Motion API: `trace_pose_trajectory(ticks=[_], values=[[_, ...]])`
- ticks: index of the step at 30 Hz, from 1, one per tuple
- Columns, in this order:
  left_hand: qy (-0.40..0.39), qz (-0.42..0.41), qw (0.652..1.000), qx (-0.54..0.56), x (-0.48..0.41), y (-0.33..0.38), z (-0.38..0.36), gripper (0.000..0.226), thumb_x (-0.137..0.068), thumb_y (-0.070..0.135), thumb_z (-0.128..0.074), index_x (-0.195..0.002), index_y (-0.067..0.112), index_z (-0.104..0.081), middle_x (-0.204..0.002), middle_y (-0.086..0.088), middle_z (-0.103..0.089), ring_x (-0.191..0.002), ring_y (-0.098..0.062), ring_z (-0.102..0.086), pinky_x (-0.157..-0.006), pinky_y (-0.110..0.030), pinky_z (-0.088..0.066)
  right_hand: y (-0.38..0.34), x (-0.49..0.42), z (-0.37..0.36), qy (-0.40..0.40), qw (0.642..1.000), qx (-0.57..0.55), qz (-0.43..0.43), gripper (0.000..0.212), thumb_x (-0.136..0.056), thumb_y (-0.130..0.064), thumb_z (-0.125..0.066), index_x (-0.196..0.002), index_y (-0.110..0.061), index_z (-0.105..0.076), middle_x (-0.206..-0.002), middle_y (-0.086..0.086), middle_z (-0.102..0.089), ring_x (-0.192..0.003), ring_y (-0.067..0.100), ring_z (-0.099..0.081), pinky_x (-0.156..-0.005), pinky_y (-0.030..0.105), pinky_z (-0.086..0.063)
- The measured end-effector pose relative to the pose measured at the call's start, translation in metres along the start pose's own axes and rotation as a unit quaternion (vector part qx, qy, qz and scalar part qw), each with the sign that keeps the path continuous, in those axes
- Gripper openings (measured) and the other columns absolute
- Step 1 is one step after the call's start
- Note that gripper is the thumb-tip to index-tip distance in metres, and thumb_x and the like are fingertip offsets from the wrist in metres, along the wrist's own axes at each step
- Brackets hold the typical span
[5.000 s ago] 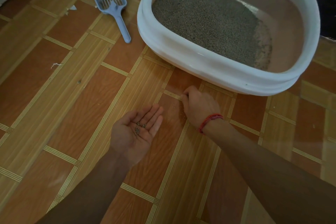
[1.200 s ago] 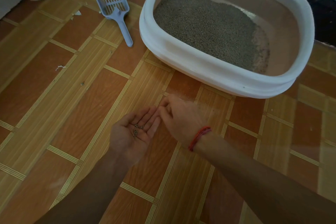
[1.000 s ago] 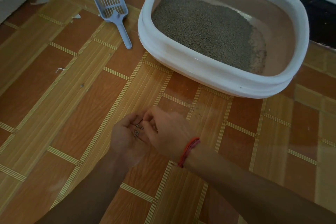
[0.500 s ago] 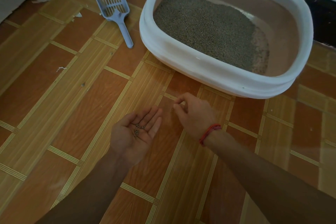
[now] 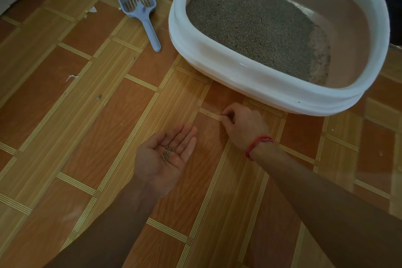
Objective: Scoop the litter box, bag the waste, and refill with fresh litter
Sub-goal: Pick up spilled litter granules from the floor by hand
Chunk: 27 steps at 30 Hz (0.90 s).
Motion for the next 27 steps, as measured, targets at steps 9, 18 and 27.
trace_pose_trajectory(ticks=[9,18,27], values=[[-0.001,-0.004,1.0,-0.007,-0.001,0.0,0.001,0.049,-0.102,0.02,-0.038,-0.087,-0.009,-0.076,-0.114,-0.023,-0.07,-0.107,-0.036,-0.069,-0.091,-0.051,-0.053,-0.014,0.0,0.001,-0.021,0.996,0.087,0.013,0.021,-0.099,-0.028,-0.04,-0.097,-0.02,-0.059,-0.077,-0.001,-0.064,-0.074,0.021,-0.06,-0.063,0.037,-0.054],[0.006,-0.012,1.0,-0.01,0.005,0.003,0.004,0.041,-0.102,0.02,-0.037,-0.105,-0.008,-0.066,-0.115,-0.023,-0.07,-0.108,-0.035,-0.069,-0.092,-0.049,-0.053,-0.06,0.03,0.003,-0.017,0.997,0.008,0.069,0.017,-0.098,-0.035,-0.041,-0.096,-0.026,-0.055,-0.071,-0.008,-0.061,-0.063,0.011,-0.057,-0.053,0.028,-0.045],[-0.035,0.011,0.998,-0.056,0.008,-0.002,-0.003,0.05,-0.102,0.026,-0.031,-0.117,-0.008,-0.064,-0.113,-0.022,-0.069,-0.109,-0.028,-0.068,-0.097,-0.037,-0.054,-0.122,0.075,-0.012,-0.059,0.982,-0.012,0.182,0.022,-0.097,-0.036,-0.042,-0.108,-0.021,-0.055,-0.097,-0.003,-0.066,-0.082,0.018,-0.063,-0.071,0.039,-0.053]])
Point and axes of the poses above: each hand's wrist, its own x-axis away from the middle knuckle, its own z-axis out of the back of the hand, y = z × x, the point moved 10 cm from there along -x, towards the middle knuckle
